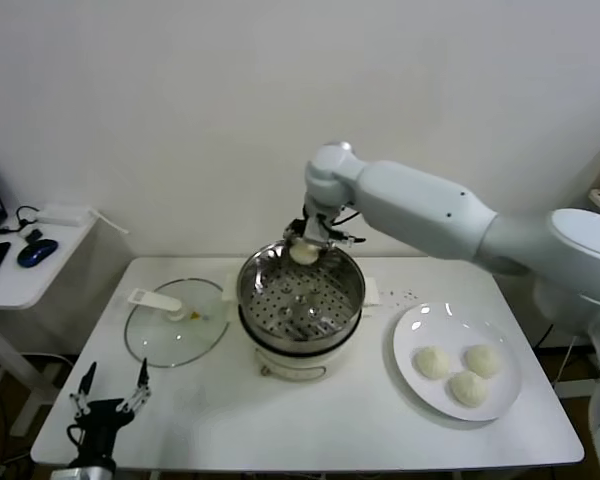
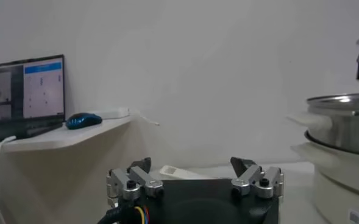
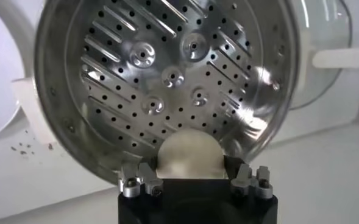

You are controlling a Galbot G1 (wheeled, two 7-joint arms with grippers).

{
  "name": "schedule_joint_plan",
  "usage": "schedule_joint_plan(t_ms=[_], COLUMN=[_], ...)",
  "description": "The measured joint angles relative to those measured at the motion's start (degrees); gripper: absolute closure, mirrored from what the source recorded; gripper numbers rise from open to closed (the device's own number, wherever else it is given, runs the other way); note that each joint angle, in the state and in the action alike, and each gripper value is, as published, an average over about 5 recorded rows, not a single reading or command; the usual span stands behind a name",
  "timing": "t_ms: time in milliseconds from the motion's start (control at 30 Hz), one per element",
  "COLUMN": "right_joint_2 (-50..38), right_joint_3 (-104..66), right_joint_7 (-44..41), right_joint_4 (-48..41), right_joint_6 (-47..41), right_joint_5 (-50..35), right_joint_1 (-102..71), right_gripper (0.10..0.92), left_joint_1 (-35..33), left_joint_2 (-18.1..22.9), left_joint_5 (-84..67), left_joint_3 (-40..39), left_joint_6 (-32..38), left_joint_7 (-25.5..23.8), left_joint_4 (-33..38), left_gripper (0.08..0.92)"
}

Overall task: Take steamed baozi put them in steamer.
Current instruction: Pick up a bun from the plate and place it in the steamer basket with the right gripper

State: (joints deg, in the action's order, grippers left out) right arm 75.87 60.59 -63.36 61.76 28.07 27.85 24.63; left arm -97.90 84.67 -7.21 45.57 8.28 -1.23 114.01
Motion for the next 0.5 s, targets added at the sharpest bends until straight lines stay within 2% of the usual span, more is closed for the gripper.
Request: schedule_joint_plan(t_ms=[500], right_joint_2=[3.25], right_joint_3=[-2.04], right_joint_7=[0.24], right_joint_4=[-4.18], right_joint_6=[2.58], right_joint_5=[7.60], right_joint_1=[-5.12], right_gripper=[0.304], left_joint_1=[-1.32], left_joint_2=[0.18], left_joint_5=[-1.16], left_joint_3=[0.66], left_joint_6=[0.67], left_joint_7=[0.61], left_joint_4=[-0.34], left_gripper=[0.177])
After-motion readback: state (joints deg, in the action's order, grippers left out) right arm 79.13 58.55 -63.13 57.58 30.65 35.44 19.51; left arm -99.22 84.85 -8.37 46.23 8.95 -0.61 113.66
